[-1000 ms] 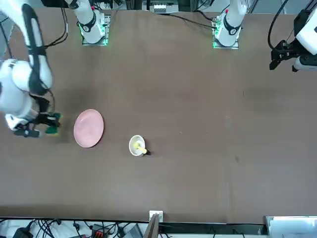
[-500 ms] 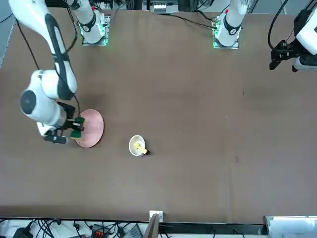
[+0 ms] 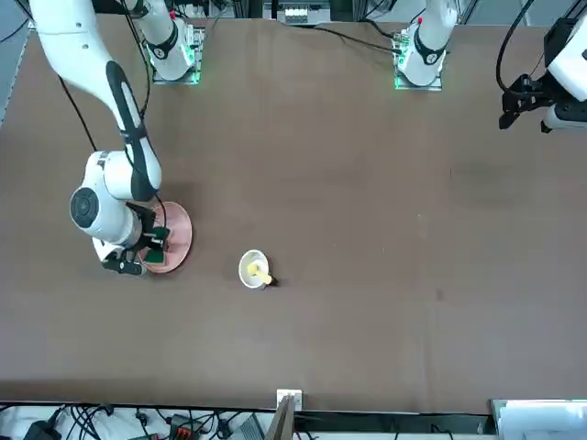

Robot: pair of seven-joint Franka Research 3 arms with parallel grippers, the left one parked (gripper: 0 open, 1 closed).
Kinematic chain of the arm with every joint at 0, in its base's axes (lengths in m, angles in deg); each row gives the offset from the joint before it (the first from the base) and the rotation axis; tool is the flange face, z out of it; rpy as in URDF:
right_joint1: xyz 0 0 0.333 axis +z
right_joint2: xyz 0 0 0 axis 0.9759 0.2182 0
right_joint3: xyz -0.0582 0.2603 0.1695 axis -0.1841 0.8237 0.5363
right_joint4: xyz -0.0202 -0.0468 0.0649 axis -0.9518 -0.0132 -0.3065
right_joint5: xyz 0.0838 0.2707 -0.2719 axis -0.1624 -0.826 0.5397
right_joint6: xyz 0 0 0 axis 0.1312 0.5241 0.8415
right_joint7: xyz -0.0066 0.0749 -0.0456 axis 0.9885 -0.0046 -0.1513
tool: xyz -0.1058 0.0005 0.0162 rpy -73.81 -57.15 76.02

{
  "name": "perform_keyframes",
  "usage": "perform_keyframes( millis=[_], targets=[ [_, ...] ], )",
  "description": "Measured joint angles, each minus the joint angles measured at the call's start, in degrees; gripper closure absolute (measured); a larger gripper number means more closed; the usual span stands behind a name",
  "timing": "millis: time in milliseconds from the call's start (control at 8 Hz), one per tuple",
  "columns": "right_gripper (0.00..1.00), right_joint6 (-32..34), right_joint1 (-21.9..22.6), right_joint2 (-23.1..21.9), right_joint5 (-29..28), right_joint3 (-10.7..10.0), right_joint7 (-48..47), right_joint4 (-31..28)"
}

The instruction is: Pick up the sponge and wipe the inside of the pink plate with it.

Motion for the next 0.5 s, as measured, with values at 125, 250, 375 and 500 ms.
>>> perform_keyframes(
  millis=[125, 250, 375, 500],
  targets=[
    [0.59, -0.38, 0.92, 0.66, -0.03, 0.01, -1.09, -0.09],
    [0.59, -0.58, 1.4, 0.9, -0.04, -0.02, -2.11, -0.23],
    [0.59, -0.56, 1.55, 0.73, -0.06, -0.04, -2.91, -0.41],
    [0.59, -0.56, 1.72, 0.42, -0.07, -0.05, -3.82, -1.0]
  ],
)
